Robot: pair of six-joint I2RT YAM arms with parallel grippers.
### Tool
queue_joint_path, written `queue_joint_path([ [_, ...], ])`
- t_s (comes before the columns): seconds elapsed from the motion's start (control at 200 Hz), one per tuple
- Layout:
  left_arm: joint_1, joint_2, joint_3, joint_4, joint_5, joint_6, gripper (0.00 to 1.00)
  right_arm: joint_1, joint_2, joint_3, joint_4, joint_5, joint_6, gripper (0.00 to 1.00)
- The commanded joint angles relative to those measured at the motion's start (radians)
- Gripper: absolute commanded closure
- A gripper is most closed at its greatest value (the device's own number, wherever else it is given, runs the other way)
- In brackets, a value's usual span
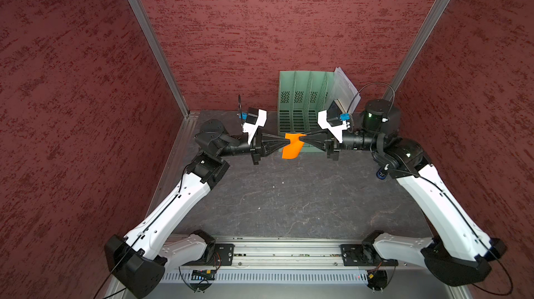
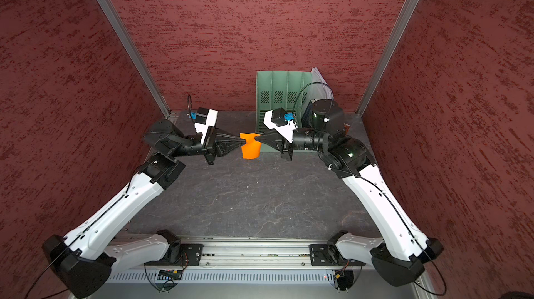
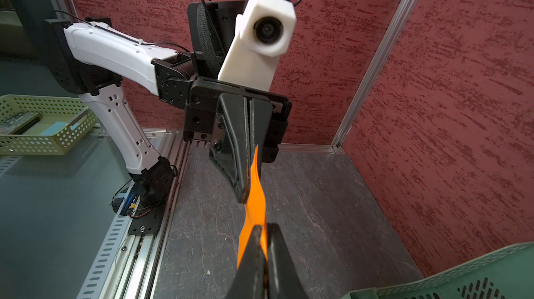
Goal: Fold the square paper along the opposite sides
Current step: Smooth out the paper.
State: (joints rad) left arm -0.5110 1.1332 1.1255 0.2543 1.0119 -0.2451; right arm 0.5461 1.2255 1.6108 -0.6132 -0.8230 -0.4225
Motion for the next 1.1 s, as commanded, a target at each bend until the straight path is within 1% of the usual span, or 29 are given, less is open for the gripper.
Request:
queue_joint_path([
  [0.0,-0.003,-0.003,0.000,-0.029,0.002,0.023,1.00,-0.006,-0.028,-0.003,0.052,0.022,0.012,0.92],
  [0.04,-0.003,-0.001,0.002,-0.029,0.002,0.023,1.00,-0.006,-0.027,-0.001,0.053,0.022,0.012,0.92],
  [0.1,-0.002,0.003,0.003,-0.032,0.002,0.024,1.00,-0.006,-0.028,-0.001,0.053,0.022,0.011,0.89],
  [0.19,-0.002,0.007,0.009,-0.041,0.002,0.028,1.00,-0.006,-0.029,-0.003,0.054,0.022,0.014,0.78],
  [0.275,-0.001,0.009,0.013,-0.051,0.004,0.032,1.00,-0.006,-0.032,-0.006,0.055,0.022,0.011,0.75],
  [0.416,-0.002,0.005,0.013,-0.056,0.008,0.034,1.00,-0.006,-0.030,-0.005,0.053,0.019,0.009,0.74],
  [0.601,-0.002,-0.005,0.010,-0.063,0.006,0.041,1.00,-0.006,-0.021,-0.002,0.050,0.010,0.010,0.78],
  [1.027,-0.002,-0.023,0.023,-0.057,0.004,0.052,1.00,-0.006,-0.003,0.000,0.030,0.006,0.000,0.78],
  [1.097,-0.002,-0.026,0.024,-0.057,0.004,0.053,1.00,-0.007,-0.002,0.000,0.030,0.006,0.002,0.83],
])
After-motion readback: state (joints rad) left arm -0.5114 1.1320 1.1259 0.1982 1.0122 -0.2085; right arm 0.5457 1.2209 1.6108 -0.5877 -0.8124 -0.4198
